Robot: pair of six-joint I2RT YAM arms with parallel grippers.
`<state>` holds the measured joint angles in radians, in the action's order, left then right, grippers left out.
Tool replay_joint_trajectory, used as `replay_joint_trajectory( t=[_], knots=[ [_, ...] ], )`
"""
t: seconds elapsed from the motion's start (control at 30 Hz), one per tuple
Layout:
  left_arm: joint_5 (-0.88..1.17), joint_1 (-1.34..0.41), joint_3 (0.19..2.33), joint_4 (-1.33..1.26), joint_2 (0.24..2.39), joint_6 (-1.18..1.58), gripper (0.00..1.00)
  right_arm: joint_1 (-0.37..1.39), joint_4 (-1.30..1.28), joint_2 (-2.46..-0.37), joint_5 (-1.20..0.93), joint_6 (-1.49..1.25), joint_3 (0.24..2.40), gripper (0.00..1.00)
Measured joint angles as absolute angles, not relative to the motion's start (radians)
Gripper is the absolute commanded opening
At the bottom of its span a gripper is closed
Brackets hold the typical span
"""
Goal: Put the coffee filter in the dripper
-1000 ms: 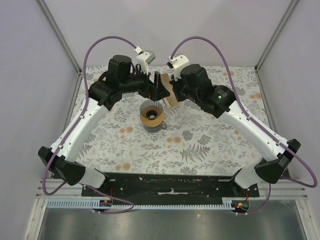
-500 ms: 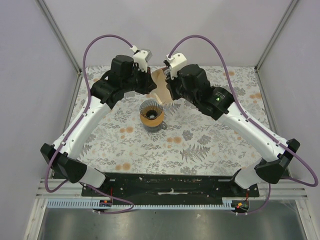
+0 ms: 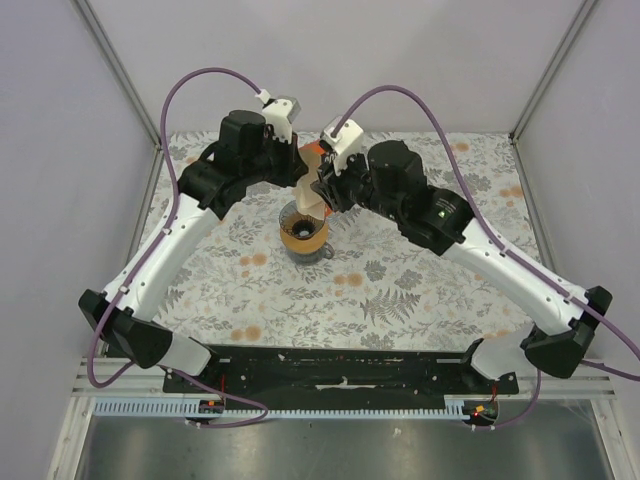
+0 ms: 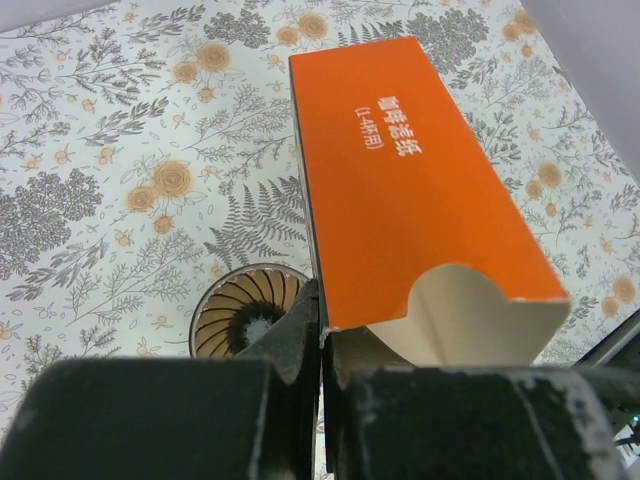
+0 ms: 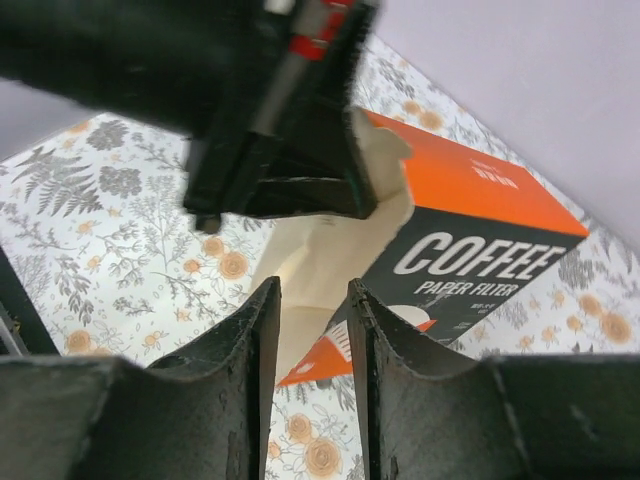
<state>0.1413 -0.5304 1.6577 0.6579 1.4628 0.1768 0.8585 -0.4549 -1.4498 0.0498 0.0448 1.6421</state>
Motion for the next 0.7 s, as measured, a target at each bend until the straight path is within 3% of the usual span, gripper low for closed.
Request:
replay_joint_trajectory(
  t=[0.17, 0.3, 0.53, 0.7],
  knots=[
    [0.123, -0.532, 1.658, 0.658, 1.46, 0.177, 0.02, 0.951, -0.345, -1.359, 0.026, 0.133, 1.555, 0.43],
    [0.113, -0.532, 1.658, 0.659, 1.46, 0.177, 0.02, 1.014, -0.289, -1.341, 0.019, 0.173, 1.538, 0.33],
    [0.112, -0.533, 1.658, 0.666, 1.46, 0.178, 0.02, 1.011, -0.31, -1.434, 0.072, 0.176, 1.551, 0.23],
    [0.114, -0.533, 1.658, 0.68, 1.457, 0.178, 0.02, 0.981, -0.37, -1.502, 0.095, 0.153, 1.564, 0.22]
  ],
)
